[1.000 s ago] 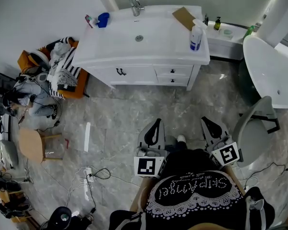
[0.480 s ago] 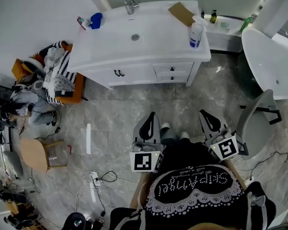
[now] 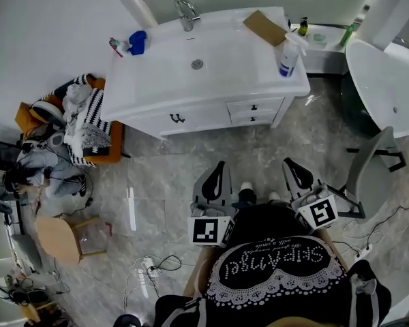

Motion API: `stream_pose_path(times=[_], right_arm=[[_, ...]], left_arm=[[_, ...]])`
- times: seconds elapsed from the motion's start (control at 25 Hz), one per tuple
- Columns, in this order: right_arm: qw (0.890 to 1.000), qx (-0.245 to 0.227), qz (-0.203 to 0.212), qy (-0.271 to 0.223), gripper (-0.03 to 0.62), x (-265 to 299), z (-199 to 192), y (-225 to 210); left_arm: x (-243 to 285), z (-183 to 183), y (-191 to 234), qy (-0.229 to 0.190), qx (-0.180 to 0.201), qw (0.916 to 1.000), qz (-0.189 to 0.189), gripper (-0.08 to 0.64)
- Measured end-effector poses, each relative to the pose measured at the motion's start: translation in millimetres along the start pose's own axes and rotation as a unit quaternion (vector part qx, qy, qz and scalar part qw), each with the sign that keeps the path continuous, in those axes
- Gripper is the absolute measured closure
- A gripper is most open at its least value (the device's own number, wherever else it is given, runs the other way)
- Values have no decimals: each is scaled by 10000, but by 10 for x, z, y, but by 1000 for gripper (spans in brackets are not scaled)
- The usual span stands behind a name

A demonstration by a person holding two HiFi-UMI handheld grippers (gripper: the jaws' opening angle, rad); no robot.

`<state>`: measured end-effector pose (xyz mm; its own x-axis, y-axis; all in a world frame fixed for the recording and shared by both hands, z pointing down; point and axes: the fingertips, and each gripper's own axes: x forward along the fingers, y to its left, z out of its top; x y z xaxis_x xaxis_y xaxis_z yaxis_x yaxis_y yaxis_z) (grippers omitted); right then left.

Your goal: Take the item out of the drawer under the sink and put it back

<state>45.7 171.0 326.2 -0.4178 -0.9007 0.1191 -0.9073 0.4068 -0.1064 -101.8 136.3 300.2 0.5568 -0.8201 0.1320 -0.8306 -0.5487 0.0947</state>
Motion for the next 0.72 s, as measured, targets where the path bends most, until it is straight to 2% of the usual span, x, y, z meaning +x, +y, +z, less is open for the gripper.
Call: stream_pose_path(times=[0.36,0.72], right_arm=[[9996,166,-218,95,572,122,-111,211],[9992,154,-256,251,572,190,-244,280]], left_arm=[[-105,-89,245,182,-137,9996,-168,555],[-215,-281,489,493,-214,9985,83,555]])
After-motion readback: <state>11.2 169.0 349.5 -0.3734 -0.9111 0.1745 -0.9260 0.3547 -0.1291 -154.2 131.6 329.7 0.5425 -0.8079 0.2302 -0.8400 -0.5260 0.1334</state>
